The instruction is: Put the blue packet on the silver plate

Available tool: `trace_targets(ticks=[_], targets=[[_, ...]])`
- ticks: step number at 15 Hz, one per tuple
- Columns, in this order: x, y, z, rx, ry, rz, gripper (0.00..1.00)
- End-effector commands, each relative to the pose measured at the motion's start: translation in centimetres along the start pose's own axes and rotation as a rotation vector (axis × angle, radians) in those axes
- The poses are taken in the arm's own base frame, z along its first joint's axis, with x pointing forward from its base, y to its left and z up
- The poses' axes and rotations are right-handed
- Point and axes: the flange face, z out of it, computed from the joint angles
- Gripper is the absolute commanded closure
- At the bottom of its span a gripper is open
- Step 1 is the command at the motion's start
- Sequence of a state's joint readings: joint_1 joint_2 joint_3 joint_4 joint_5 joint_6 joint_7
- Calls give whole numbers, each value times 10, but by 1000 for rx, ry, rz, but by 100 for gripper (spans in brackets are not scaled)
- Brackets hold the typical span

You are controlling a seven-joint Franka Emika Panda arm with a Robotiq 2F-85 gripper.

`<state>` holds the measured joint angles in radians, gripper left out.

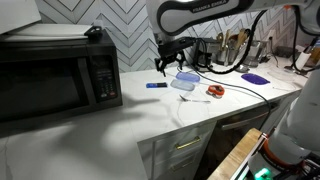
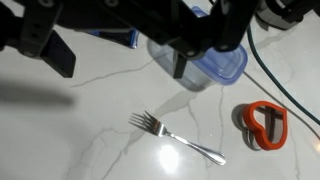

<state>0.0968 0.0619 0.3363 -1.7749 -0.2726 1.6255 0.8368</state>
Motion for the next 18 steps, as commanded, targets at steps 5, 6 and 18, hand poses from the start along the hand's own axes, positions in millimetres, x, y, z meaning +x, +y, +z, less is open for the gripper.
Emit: trace_targets(ticks=[5,6,18], targets=[[48,-83,16,-99,56,6,0],[54,-90,19,-99,65,10,0],[76,-102,37,-71,44,2,0]])
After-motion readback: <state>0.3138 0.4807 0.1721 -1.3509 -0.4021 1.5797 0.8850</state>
